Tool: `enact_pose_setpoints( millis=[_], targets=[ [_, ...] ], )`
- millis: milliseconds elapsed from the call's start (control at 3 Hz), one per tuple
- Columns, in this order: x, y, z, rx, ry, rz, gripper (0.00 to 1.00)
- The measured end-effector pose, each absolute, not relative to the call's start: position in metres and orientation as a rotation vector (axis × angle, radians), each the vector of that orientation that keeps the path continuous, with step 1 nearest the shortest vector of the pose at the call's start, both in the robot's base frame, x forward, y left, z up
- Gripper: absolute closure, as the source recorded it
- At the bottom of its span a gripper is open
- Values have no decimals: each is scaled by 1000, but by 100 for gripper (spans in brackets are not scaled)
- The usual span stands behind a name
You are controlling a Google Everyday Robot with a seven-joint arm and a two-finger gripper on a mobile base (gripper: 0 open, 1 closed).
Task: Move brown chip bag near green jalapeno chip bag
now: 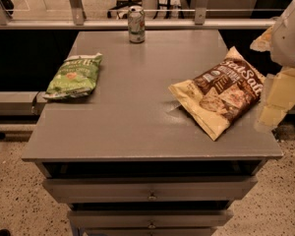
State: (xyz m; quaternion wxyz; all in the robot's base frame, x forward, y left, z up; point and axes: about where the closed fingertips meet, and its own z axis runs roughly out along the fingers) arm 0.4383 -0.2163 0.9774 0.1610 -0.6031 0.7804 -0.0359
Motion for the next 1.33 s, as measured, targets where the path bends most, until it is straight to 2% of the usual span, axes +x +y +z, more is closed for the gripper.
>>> enact_pose_setpoints(
  millis=[333, 667, 1000, 1333],
  targets=[
    [441, -217, 978, -1727, 2215, -119, 0],
    [469, -226, 966, -1776, 2139, -197, 0],
    [519, -239, 941, -1871, 2019, -269, 0],
    [550, -238, 917, -1940, 1960, -260, 0]
  ],
)
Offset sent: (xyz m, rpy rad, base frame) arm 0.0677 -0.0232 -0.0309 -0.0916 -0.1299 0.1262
